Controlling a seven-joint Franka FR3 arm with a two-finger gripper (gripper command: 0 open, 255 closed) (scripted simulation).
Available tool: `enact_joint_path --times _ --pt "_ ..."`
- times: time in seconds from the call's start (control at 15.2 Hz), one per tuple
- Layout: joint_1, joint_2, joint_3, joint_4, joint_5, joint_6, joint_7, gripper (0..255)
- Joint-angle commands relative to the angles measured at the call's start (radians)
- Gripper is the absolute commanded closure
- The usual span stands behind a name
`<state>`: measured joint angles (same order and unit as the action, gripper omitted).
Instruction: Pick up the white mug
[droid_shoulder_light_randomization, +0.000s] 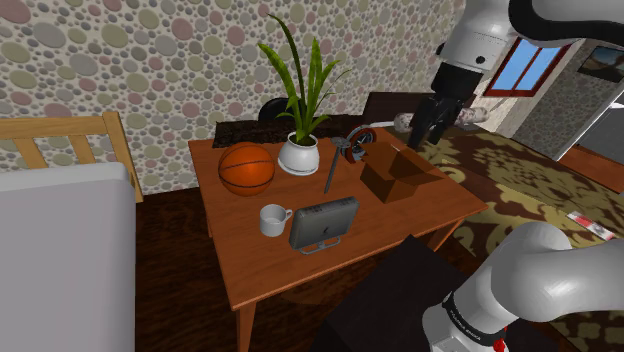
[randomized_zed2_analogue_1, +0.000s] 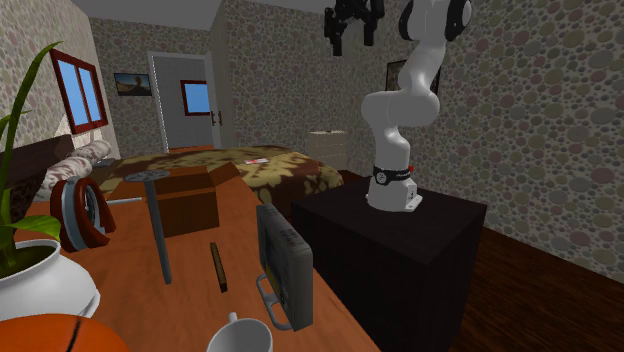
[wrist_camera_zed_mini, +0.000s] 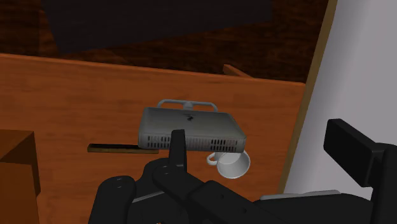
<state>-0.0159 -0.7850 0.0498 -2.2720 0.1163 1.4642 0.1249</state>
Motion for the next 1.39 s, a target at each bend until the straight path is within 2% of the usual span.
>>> enact_joint_path --times 0.0,0.66,1.32 --pt "0.000 0.000 0.000 0.000 0.000 0.000 0.000 0" --pt "0.010 0.212 0.086 -0.119 0.016 0.341 0.037 0" --pt "0.006 0.542 0.166 -0.096 -0.022 0.654 0.101 0"
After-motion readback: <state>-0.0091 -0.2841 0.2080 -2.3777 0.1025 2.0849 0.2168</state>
